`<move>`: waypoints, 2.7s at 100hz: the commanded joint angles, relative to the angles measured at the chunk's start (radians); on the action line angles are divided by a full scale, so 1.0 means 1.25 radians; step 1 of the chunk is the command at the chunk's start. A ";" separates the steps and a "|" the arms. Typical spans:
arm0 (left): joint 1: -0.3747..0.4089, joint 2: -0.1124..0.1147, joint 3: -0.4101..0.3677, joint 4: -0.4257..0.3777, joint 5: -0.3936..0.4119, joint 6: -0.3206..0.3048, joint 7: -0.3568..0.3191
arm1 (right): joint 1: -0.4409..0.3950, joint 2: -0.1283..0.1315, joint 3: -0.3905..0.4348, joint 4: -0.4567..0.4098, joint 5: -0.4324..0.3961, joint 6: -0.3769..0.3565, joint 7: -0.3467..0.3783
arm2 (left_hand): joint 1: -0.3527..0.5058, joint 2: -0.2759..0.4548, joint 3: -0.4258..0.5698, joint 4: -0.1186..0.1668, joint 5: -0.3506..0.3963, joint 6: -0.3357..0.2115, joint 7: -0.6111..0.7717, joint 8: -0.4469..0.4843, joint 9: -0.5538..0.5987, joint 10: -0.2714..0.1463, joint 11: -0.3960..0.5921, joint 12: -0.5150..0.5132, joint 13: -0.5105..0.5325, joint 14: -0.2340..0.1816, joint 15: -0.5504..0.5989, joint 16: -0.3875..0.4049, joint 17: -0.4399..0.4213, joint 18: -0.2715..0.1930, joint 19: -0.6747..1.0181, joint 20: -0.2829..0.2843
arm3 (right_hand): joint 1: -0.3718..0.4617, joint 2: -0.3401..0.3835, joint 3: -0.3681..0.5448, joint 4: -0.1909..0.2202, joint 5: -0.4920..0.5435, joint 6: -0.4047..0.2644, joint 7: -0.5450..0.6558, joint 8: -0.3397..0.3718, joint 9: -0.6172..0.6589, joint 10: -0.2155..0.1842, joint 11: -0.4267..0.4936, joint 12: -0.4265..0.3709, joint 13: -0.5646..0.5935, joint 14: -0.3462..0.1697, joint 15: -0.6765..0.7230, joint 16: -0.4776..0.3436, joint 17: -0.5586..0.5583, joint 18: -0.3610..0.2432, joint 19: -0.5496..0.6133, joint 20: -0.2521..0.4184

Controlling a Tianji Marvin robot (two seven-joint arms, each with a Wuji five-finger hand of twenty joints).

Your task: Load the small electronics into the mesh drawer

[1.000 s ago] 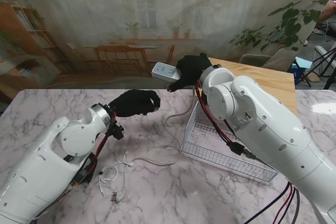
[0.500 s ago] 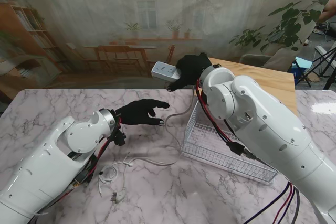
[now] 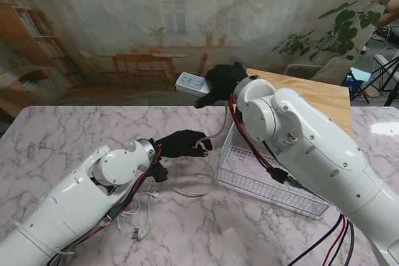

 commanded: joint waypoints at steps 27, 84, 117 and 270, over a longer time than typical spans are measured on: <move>0.060 -0.016 -0.059 -0.049 -0.037 0.035 0.007 | -0.004 -0.002 0.010 -0.003 -0.005 0.007 -0.006 | 0.095 0.037 0.078 -0.020 0.096 -0.109 0.088 -0.054 0.318 -0.057 0.113 0.131 0.157 -0.005 0.044 0.014 0.002 0.035 0.064 0.030 | 0.119 0.173 0.296 0.012 0.071 -0.100 0.093 0.024 0.012 -0.014 0.032 0.007 0.000 0.002 0.051 0.009 -0.023 0.007 -0.016 -0.002; 0.093 0.004 -0.113 -0.083 0.038 -0.010 -0.007 | -0.008 -0.003 0.019 0.000 -0.014 -0.001 -0.017 | 0.095 0.036 0.131 -0.016 0.108 -0.100 0.178 0.102 0.353 0.004 0.342 0.368 0.210 0.100 0.261 0.316 0.040 0.096 0.185 0.092 | 0.120 0.176 0.290 0.011 0.066 -0.103 0.095 0.023 0.015 -0.015 0.036 0.008 0.003 0.002 0.053 0.010 -0.022 0.008 -0.016 -0.002; 0.167 0.040 -0.243 -0.222 0.098 -0.104 -0.079 | -0.021 0.003 0.030 0.010 -0.064 -0.027 -0.007 | 0.095 0.052 0.109 -0.009 0.129 -0.131 0.167 0.154 0.387 0.003 0.410 0.449 0.272 0.112 0.352 0.403 0.089 0.124 0.272 0.129 | 0.121 0.174 0.293 0.012 0.069 -0.099 0.096 0.021 0.018 -0.015 0.037 0.008 0.005 0.001 0.054 0.010 -0.022 0.008 -0.017 -0.002; 0.012 0.065 -0.280 -0.257 0.274 -0.147 -0.166 | -0.060 -0.002 -0.015 0.028 -0.026 -0.065 -0.047 | 0.095 0.050 0.088 0.002 0.159 -0.148 0.159 0.166 0.430 -0.021 0.461 0.499 0.378 0.098 0.434 0.448 0.192 0.141 0.370 0.141 | 0.111 0.158 0.317 0.015 0.082 -0.093 0.100 0.015 0.032 -0.020 0.038 0.011 0.011 -0.003 0.056 0.011 -0.021 0.010 -0.017 -0.002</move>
